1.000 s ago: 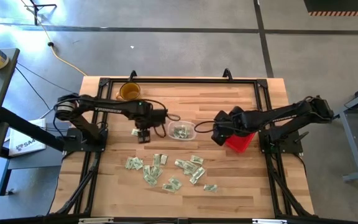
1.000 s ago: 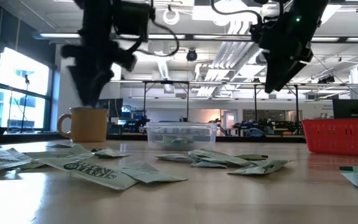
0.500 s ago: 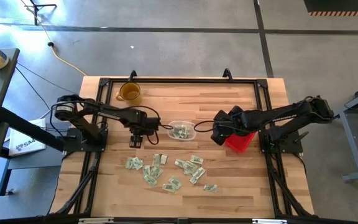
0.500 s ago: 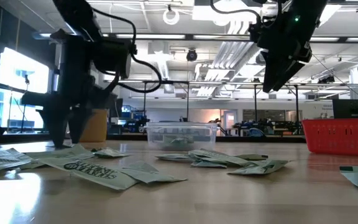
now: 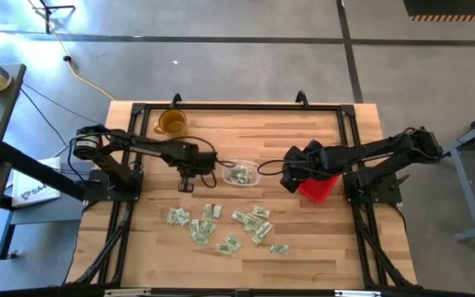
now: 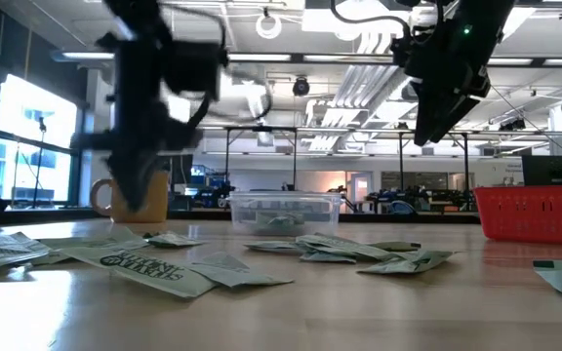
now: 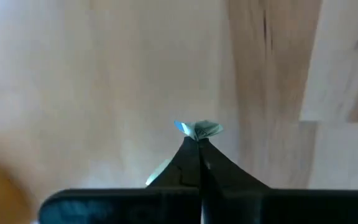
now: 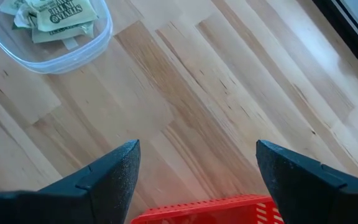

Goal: Pick and place items into bin
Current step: Put the white stevia packet into the transparent bin

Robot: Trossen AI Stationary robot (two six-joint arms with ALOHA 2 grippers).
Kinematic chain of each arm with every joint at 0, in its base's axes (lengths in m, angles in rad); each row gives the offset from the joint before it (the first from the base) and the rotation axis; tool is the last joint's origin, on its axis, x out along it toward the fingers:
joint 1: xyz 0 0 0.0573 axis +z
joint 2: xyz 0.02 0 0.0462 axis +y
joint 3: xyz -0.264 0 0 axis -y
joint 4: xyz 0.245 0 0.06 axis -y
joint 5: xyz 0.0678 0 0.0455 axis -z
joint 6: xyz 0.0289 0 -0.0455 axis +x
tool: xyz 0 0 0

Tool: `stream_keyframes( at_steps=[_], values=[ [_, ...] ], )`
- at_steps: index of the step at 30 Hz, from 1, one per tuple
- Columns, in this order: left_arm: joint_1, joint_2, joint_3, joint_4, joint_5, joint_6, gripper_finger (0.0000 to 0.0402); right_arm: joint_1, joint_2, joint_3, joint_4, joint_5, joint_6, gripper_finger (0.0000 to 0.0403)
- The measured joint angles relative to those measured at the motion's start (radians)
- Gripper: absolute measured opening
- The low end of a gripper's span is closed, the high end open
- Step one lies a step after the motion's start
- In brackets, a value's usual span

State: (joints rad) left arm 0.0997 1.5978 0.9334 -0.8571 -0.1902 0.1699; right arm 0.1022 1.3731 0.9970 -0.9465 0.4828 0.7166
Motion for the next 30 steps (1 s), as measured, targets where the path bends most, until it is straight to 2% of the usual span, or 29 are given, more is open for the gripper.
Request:
stream_keyframes(
  at_steps=[3, 7, 9, 13, 16, 19, 21, 23, 25, 27, 30],
  values=[
    [-0.002, 0.000, 0.164, -0.078, 0.002, 0.006, 0.0053, 0.000, 0.000, 0.000, -0.007, 0.001, 0.000, 0.0312],
    [0.000, -0.002, 0.357, -0.010, 0.046, 0.046, 0.0034, 0.000, 0.000, 0.000, -0.012, 0.011, 0.000, 0.0312],
    [0.000, 0.011, 0.403, 0.083, 0.089, 0.062, 0.0019, 0.000, 0.000, 0.000, -0.012, 0.015, 0.000, 0.0312],
    [-0.001, 0.092, 0.417, 0.187, 0.177, 0.060, 0.0026, 0.000, 0.000, 0.000, -0.014, 0.016, 0.001, 0.0312],
    [-0.001, 0.161, 0.416, 0.235, 0.213, 0.031, 0.0088, 0.000, 0.000, 0.000, -0.015, 0.017, 0.006, 0.0312],
    [-0.002, 0.198, 0.424, 0.220, 0.116, 0.010, 0.0173, 0.000, 0.000, 0.000, -0.017, 0.007, 0.008, 0.0312],
    [-0.001, 0.202, 0.443, 0.093, 0.048, 0.003, 0.0224, 0.003, 0.000, 0.000, -0.020, -0.005, 0.008, 0.0312],
    [-0.001, 0.185, 0.483, -0.054, 0.035, -0.044, 0.0264, 0.004, 0.000, 0.000, -0.022, -0.018, 0.005, 0.0312],
    [-0.001, 0.139, 0.495, -0.193, 0.078, -0.085, 0.0288, 0.011, 0.000, 0.000, -0.017, -0.035, -0.017, 0.0312],
    [-0.010, 0.088, 0.484, -0.259, 0.144, -0.114, 0.0299, 0.020, 0.000, -0.011, 0.023, -0.062, -0.078, 0.0312],
    [-0.033, 0.004, 0.433, -0.281, 0.179, -0.169, 0.0297, 0.030, 0.001, -0.059, 0.149, -0.211, -0.197, 0.0312]
  ],
)
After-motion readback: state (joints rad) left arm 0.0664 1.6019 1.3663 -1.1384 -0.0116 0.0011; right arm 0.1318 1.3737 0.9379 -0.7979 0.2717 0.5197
